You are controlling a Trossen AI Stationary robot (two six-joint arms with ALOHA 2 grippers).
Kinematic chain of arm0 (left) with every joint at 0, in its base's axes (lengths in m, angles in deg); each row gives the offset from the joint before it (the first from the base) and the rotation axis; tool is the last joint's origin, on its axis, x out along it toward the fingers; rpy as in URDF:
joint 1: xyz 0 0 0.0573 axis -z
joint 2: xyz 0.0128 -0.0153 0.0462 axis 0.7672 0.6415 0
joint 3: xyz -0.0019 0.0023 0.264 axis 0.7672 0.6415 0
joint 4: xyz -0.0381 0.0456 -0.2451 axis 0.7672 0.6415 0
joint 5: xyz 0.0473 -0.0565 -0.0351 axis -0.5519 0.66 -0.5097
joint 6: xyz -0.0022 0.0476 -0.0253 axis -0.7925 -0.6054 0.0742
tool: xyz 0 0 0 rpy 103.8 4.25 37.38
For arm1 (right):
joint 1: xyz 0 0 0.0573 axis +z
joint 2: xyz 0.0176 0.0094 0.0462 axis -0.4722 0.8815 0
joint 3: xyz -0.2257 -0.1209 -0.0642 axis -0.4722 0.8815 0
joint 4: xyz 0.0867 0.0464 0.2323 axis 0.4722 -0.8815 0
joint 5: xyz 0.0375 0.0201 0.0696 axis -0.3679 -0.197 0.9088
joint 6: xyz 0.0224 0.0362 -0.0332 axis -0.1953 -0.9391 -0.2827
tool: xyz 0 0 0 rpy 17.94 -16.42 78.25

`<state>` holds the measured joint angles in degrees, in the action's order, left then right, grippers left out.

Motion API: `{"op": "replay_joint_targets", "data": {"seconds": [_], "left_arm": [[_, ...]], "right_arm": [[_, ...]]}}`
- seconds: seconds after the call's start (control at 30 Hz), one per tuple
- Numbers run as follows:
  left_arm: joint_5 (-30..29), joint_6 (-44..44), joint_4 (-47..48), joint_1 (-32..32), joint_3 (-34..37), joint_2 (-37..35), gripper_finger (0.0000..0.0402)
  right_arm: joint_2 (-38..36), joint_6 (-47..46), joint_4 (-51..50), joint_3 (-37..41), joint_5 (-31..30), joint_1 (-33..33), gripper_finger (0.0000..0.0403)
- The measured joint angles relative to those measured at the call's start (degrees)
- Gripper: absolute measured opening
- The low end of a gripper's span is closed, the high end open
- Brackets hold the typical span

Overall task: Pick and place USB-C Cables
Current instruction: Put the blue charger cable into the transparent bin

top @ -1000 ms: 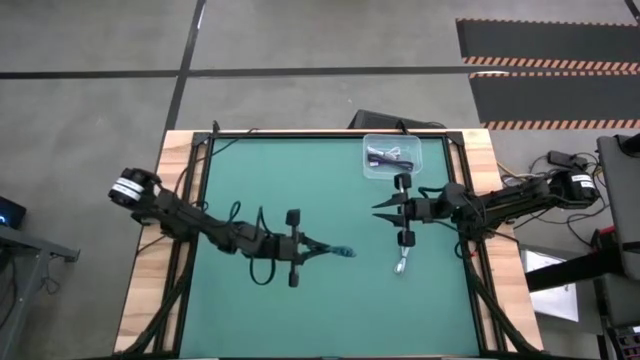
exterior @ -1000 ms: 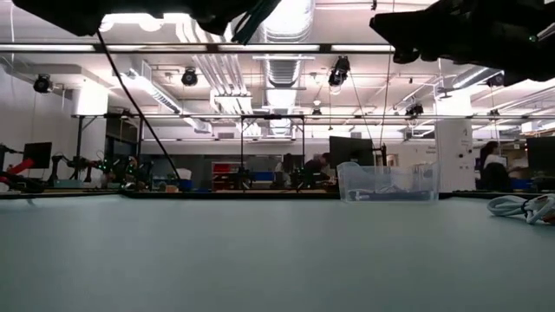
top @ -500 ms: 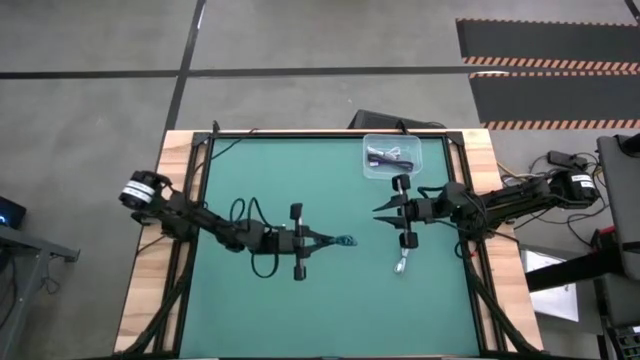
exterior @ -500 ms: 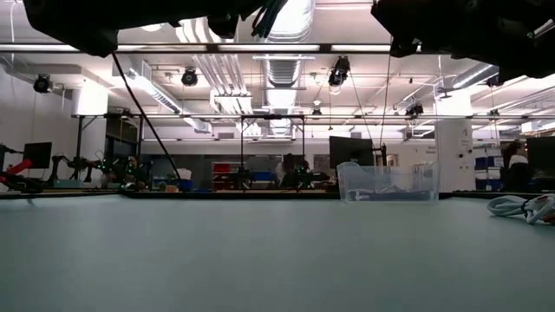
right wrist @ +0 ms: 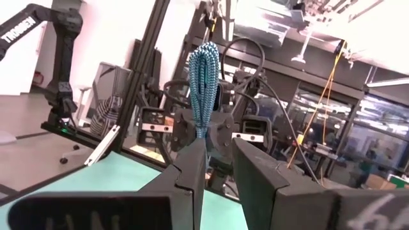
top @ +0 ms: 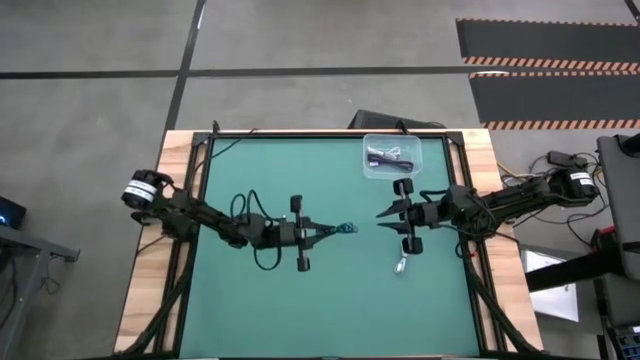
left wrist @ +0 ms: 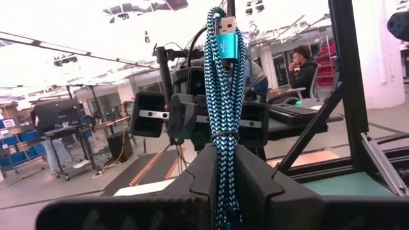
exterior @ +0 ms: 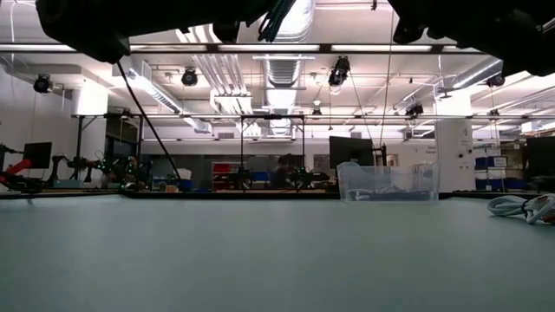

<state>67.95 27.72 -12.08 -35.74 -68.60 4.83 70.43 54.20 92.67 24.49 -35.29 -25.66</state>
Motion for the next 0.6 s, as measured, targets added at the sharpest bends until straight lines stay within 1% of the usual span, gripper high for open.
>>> {"op": "replay_joint_targets", "data": {"seconds": [0.33,0.47,0.6], "left_arm": [[0.0,0.1,-1.0,-0.2,-1.1,0.0,0.0022],[0.1,0.1,-2.0,-0.4,-2.5,0.8,0.0022],[0.2,0.0,-3.5,-0.5,-3.0,2.4,0.0022]], "right_arm": [[0.6,-0.3,1.8,-0.4,0.1,0.7,0.0068],[4.3,-0.5,2.1,-4.4,1.5,2.0,0.0068],[9.9,-0.6,1.8,-9.0,1.7,2.5,0.0068]]}}
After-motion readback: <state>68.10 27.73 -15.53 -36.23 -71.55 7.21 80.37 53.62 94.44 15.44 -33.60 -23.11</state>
